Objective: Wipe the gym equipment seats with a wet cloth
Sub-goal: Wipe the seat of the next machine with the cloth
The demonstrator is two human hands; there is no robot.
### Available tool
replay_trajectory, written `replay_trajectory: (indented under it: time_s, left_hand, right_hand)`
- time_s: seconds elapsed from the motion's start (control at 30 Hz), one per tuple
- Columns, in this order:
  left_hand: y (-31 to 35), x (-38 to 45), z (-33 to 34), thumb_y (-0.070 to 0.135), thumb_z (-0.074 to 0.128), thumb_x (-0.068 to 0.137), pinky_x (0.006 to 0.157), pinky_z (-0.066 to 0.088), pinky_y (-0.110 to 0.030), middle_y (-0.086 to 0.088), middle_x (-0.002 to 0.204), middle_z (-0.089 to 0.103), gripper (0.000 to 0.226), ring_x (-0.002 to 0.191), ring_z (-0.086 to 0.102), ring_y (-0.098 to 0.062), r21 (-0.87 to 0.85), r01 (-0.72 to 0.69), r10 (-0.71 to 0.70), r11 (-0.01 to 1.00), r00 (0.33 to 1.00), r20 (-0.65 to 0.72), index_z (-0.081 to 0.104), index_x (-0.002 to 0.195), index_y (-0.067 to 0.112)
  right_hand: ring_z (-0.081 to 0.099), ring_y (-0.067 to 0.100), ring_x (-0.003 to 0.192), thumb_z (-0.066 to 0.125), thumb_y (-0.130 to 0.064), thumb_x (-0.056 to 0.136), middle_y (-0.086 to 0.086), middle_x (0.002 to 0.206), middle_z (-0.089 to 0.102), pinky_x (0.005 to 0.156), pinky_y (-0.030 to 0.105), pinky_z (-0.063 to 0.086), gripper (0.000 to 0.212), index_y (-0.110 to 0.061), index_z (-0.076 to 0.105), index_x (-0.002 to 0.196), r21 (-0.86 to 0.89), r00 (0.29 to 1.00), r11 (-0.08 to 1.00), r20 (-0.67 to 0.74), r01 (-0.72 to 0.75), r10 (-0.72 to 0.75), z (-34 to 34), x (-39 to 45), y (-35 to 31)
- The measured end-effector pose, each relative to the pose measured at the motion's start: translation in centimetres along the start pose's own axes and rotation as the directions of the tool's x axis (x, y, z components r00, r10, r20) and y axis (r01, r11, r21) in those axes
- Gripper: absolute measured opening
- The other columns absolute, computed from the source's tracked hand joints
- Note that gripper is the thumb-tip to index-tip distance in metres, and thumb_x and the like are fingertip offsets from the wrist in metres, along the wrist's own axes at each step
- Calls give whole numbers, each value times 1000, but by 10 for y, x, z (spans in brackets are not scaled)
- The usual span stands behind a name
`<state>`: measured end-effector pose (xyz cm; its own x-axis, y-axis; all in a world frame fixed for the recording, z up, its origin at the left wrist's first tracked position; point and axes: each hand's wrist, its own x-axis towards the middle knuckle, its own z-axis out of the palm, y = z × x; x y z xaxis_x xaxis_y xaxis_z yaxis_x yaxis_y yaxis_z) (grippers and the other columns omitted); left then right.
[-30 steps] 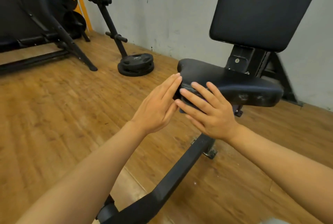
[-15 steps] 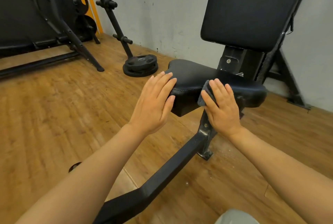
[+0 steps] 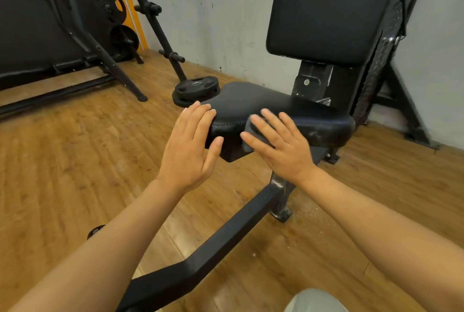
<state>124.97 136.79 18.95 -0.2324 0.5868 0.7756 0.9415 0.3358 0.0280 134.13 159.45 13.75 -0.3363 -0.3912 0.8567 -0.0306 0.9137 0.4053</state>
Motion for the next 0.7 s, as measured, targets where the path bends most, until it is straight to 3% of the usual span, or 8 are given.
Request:
replay_trajectory:
  time_s: [0.17, 0.33, 0.43, 0.53, 0.63, 0.7]
  left_hand:
    - [25, 10, 10, 38, 51, 99, 114, 35, -51, -22, 126, 58, 48, 127, 49, -39, 226, 86, -68, 970, 994, -87, 58, 123, -3]
    - [26, 12, 16, 40, 48, 103, 115, 31, -50, -21, 127, 58, 44, 126, 51, -37, 341, 24, 3, 940, 997, -78, 60, 128, 5]
    - [24, 12, 16, 42, 43, 105, 116, 29, -50, -20, 129, 57, 47, 126, 52, -36, 352, 20, 1, 936, 998, -57, 58, 130, 5]
    - [26, 11, 13, 40, 39, 106, 117, 28, -50, -20, 130, 57, 47, 126, 52, -36, 351, 36, -25, 936, 999, -36, 58, 131, 5]
    - [32, 13, 12, 37, 41, 105, 115, 31, -51, -21, 127, 58, 45, 122, 54, -37, 386, 40, -30, 921, 999, -33, 59, 128, 3]
    - [42, 17, 13, 34, 42, 104, 115, 32, -52, -22, 123, 60, 42, 120, 56, -38, 430, 48, -37, 902, 999, -35, 59, 124, 1]
  right_hand:
    - [30, 34, 145, 56, -16, 100, 12, 155, 31, 124, 46, 13, 60, -23, 30, 153, -141, 982, 977, 79, -160, 172, -18, -47, 24]
    - [24, 35, 147, 35, -33, 109, 13, 158, 25, 124, 49, 9, 48, -24, 25, 154, -35, 934, 940, 103, -341, 342, -10, -24, -7]
    - [27, 33, 146, 33, -35, 110, 12, 157, 27, 123, 48, 14, 45, -23, 29, 153, 89, 952, 949, 82, -301, 295, -3, 9, -25]
    - [37, 32, 144, 43, -33, 108, 11, 156, 36, 119, 49, 27, 42, -23, 37, 149, 155, 961, 948, 29, -278, 276, 0, 25, -27]
    - [43, 31, 141, 54, -21, 105, 13, 154, 40, 116, 50, 34, 46, -23, 38, 148, 65, 988, 986, 7, -155, 155, -4, 7, -6]
    - [42, 31, 141, 51, -10, 105, 12, 154, 37, 117, 50, 32, 50, -24, 36, 150, -9, 993, 993, 13, -115, 115, -13, -12, 13]
